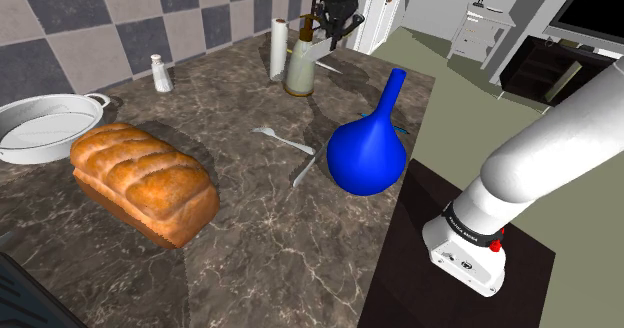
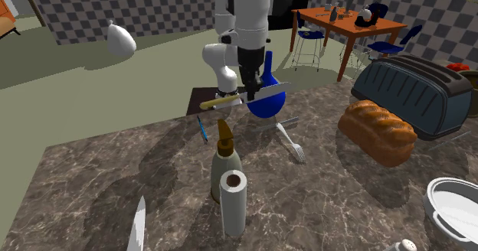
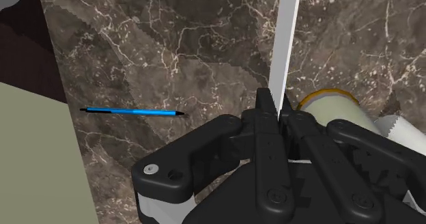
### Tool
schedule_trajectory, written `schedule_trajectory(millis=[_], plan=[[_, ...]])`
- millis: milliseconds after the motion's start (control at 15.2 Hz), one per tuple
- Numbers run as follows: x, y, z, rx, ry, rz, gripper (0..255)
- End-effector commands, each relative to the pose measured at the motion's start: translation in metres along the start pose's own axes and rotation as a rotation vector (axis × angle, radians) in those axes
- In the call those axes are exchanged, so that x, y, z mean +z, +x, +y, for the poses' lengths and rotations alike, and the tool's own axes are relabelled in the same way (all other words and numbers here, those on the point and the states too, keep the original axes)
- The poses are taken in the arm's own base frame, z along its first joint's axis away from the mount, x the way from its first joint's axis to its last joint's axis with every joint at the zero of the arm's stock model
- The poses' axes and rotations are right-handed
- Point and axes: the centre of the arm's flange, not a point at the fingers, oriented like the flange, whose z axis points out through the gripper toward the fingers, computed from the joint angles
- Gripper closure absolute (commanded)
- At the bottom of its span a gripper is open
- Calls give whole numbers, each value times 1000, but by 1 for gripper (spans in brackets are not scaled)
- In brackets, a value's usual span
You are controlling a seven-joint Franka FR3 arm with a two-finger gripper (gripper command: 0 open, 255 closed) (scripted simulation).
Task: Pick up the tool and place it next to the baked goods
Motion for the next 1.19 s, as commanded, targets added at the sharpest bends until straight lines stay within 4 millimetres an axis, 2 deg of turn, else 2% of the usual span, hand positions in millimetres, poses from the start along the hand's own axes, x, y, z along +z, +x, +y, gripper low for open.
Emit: schedule_trajectory(millis=[0,1122], plan=[[2,-24,6,1,0,0,255],[5,-241,65,1,0,0,255]])
